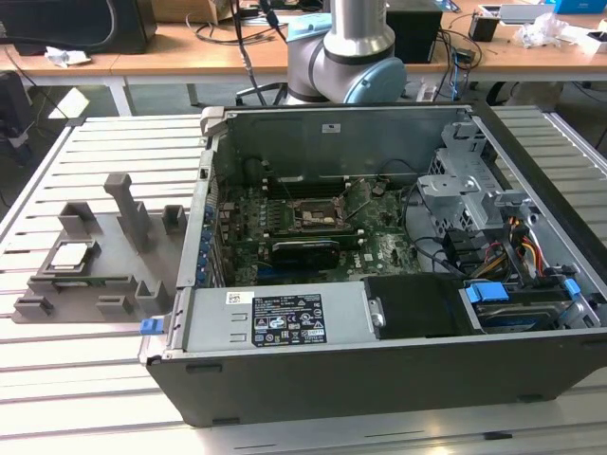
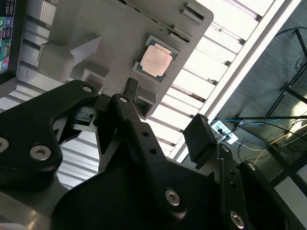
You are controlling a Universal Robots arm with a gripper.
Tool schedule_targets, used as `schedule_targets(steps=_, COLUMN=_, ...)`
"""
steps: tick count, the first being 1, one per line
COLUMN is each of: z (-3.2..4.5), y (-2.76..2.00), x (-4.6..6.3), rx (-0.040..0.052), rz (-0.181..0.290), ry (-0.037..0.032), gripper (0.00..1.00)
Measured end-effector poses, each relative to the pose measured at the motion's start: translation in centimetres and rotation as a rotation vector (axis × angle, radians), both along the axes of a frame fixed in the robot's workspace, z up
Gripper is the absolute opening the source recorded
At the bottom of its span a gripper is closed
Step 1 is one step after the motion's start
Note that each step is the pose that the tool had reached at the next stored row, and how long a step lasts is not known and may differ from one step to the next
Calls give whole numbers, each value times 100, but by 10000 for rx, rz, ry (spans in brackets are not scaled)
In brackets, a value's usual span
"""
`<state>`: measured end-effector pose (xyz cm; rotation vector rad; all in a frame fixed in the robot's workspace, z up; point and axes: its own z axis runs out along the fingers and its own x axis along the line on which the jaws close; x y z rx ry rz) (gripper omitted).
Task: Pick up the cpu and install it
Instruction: 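Pick up the cpu and move it towards the insertion slot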
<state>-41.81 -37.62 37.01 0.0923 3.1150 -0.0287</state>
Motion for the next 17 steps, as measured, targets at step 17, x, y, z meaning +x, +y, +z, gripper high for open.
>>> schedule_targets(steps=17, z=-156, y=0, x=0, rx=0, rz=0, ry=0, gripper=66)
